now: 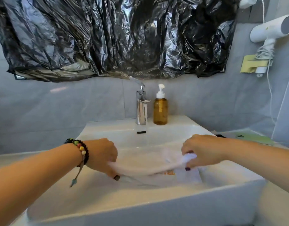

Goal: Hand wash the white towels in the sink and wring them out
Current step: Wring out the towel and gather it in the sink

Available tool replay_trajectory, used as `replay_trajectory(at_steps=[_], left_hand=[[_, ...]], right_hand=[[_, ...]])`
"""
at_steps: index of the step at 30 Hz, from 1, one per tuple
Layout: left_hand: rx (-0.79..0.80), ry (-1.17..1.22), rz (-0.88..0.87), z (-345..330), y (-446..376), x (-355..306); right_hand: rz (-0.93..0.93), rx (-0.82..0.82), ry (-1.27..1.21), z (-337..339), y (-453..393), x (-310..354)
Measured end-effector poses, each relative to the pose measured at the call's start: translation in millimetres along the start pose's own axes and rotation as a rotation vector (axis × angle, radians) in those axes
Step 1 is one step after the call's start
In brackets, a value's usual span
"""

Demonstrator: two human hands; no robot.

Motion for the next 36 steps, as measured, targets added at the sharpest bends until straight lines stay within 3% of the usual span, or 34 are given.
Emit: replay_trajectory(at_steps=[1,4,6,8,10,13,18,20,23,27,32,36], left_hand=[[0.053,0.008,0.012,-7,0,-6],[-0.026,0.112,-0.063,-5,-17,-30],[0.014,0.232,-0.107,-8,-33,-51],[0.092,0.242,-0.129,-20,-44,-71],[0.061,0.191,-0.133,-27,-52,-79],[-0.055,0.212,-0.053,-29,-64,-67],[-0.110,0.294,0.047,-27,-72,-68],[-0.141,0.447,0.060,-14,-72,-65],[-0.206,0.860,0.017,13,-67,-54],[-0.007,1.531,-0.233,8,-64,-60],[-0.102,1.832,-0.373,-6,-77,-57],[-0.084,1.935,-0.371,-11,-77,-67]], right_hand=[[0.012,0.066,-0.015,-5,2,7],[0.027,0.059,-0.178,8,-9,25],[0.011,0.123,-0.277,12,-28,35],[-0.007,0.234,-0.225,-2,-47,46],[-0.009,0.255,-0.173,-19,-59,54],[-0.028,0.085,-0.136,-23,-66,57],[-0.070,-0.165,-0.039,-9,-74,58],[-0.155,-0.237,-0.295,1,-71,41],[-0.274,-0.446,-0.765,25,-67,10],[-0.383,-0.550,-1.121,39,-72,0],[-0.512,-0.585,-1.582,30,-82,22],[-0.370,-0.618,-1.888,35,-99,47]])
Point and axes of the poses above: each hand's wrist, its own y-axis away from the middle knuckle, its own z-axis out of the back of the hand, x = y × z, the point moved 5 cm from there along -y, towards the middle knuckle, and after that the axes turned 9 degrees about y, right-handed, at the moved point
